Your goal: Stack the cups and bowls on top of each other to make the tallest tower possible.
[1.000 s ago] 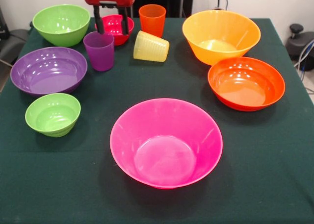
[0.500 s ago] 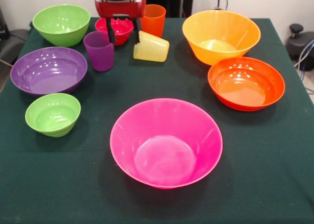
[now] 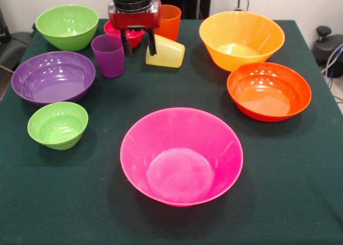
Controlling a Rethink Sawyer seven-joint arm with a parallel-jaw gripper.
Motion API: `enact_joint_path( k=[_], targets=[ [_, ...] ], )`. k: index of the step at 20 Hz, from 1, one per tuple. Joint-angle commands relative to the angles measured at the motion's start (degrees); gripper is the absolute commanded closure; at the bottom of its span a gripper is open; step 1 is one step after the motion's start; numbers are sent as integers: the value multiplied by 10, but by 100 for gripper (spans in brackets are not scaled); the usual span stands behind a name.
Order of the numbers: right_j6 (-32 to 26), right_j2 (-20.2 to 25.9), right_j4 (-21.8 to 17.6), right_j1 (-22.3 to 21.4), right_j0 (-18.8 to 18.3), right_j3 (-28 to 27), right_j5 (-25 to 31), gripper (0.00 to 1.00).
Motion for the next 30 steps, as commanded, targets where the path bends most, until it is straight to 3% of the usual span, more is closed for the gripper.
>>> enact_joint_path(
  k=[1, 16, 30],
  targets=[
    [-47, 26, -27, -4, -11, -23, -9, 0],
    [-58, 47, -35, -65, -68, 64, -12, 0],
    [-20, 17, -70, -45, -42, 76, -60, 0]
  ],
)
